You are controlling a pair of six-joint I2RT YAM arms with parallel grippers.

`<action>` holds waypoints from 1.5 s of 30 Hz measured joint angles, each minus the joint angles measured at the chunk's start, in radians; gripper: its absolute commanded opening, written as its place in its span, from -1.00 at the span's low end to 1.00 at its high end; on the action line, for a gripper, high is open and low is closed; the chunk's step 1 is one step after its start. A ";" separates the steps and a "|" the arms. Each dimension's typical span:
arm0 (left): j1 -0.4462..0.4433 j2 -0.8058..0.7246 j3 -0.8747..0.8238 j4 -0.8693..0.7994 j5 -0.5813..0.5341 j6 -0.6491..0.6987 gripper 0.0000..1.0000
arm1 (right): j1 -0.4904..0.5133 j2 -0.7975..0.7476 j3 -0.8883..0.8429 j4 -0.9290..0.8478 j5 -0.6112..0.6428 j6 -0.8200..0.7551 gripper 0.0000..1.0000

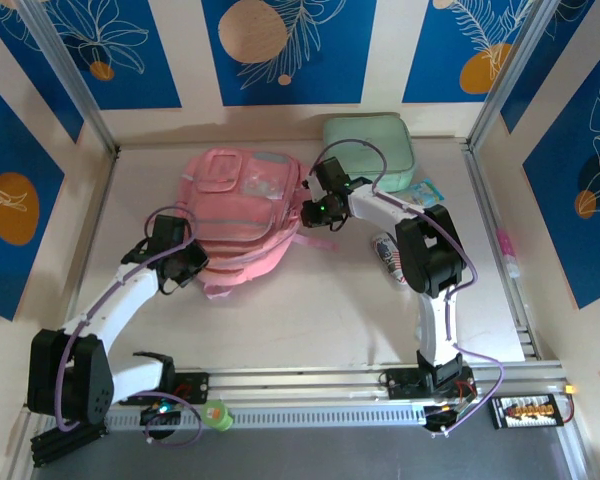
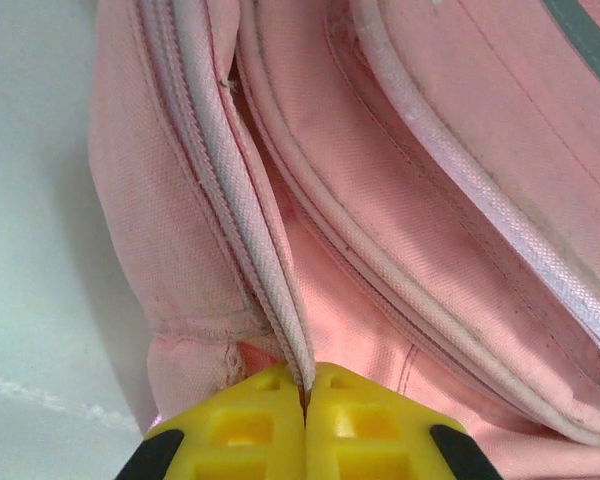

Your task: Pack the student bag

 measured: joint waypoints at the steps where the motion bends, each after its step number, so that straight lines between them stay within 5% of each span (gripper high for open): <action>1: 0.000 0.000 0.005 -0.007 0.001 0.015 -0.89 | -0.003 -0.005 -0.007 0.004 0.000 0.014 -0.41; 5: 0.005 0.000 0.028 -0.037 0.021 0.084 -0.23 | -0.019 -0.105 -0.106 0.050 0.002 0.054 -0.08; 10: -0.001 -0.003 0.096 -0.121 0.002 0.150 0.06 | -0.029 -0.317 -0.262 0.118 -0.024 0.110 0.11; 16: -0.082 0.002 0.211 -0.151 -0.054 0.303 0.98 | -0.014 -0.462 -0.426 0.235 -0.087 0.212 0.27; 27: -0.205 0.167 0.386 -0.095 -0.201 0.743 0.99 | 0.012 -0.477 -0.560 0.365 -0.087 0.356 1.00; 38: -0.235 0.261 0.378 0.014 -0.177 1.309 0.91 | -0.005 -0.542 -0.576 0.388 0.001 0.351 0.98; 45: -0.237 0.366 0.373 0.002 -0.158 1.498 0.89 | -0.028 -0.591 -0.606 0.372 0.007 0.344 0.98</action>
